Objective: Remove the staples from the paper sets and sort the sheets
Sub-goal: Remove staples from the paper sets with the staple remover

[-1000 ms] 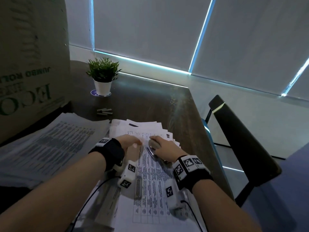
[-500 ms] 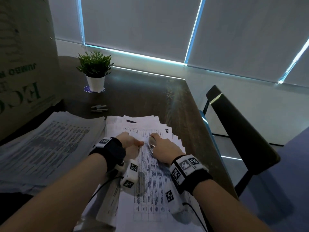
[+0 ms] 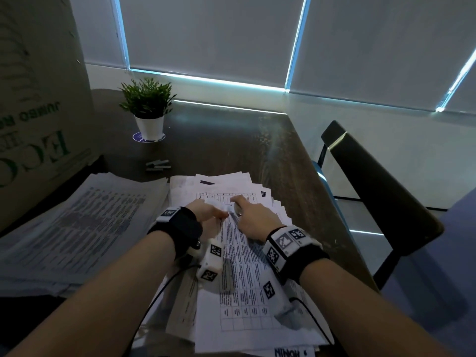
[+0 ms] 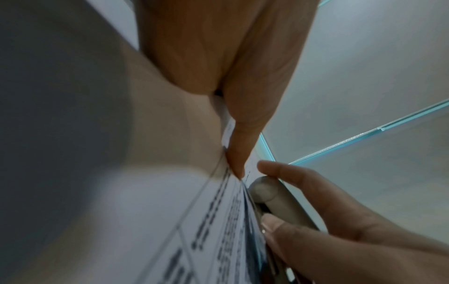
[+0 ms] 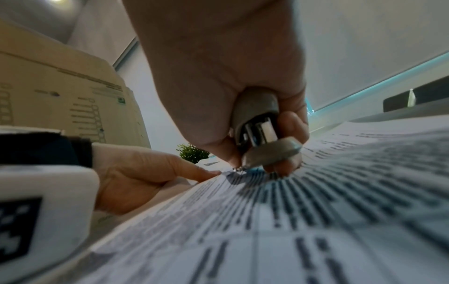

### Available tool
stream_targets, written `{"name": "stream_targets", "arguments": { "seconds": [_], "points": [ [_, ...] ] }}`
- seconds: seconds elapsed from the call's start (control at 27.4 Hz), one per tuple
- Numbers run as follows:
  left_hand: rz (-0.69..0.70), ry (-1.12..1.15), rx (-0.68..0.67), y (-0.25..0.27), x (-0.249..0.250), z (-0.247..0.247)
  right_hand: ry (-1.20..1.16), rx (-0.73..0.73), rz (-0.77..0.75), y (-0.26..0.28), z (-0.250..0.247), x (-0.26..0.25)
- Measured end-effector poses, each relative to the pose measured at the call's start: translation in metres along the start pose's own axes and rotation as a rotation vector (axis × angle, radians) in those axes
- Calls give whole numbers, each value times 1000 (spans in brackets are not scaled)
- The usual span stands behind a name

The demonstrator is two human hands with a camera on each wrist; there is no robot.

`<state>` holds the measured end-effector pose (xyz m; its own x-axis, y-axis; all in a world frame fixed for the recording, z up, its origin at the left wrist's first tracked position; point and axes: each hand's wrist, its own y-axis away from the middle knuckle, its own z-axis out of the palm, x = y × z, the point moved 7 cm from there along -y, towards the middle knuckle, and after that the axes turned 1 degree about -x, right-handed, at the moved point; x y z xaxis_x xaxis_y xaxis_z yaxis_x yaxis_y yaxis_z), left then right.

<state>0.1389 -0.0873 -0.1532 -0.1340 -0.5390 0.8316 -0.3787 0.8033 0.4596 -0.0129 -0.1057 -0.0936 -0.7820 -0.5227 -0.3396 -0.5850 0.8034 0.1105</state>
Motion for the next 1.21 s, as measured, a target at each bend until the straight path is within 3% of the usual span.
{"name": "stream_targets", "arguments": {
  "seconds": [0.22, 0.48, 0.58, 0.69, 0.73, 0.88, 0.99, 1.1, 1.21],
  "points": [
    [39, -91, 19, 5, 5, -2, 33, 64, -63, 3, -1, -2],
    [65, -100, 36, 7, 7, -1, -208, -144, -100, -14, -6, 13],
    [57, -9, 9, 6, 6, 3, -489, -158, -86, -17, -10, 24],
    [31, 13, 14, 6, 3, 2, -1026, -145, 80, -7, -4, 41],
    [37, 14, 8, 7, 5, 3, -1095, -114, 91, -6, -4, 44],
    [31, -28, 39, 5, 8, 5, -837, -16, 44, -5, -10, 35],
    [13, -136, 93, 22, 13, 8, -630, 36, 120, 6, -21, 43],
    [14, -51, 31, 28, 19, 11, -345, 56, 206, 24, -47, 69],
    [-49, -158, -80, 45, 17, 9, 24, -35, 299, 56, -76, 90]
  ]
}}
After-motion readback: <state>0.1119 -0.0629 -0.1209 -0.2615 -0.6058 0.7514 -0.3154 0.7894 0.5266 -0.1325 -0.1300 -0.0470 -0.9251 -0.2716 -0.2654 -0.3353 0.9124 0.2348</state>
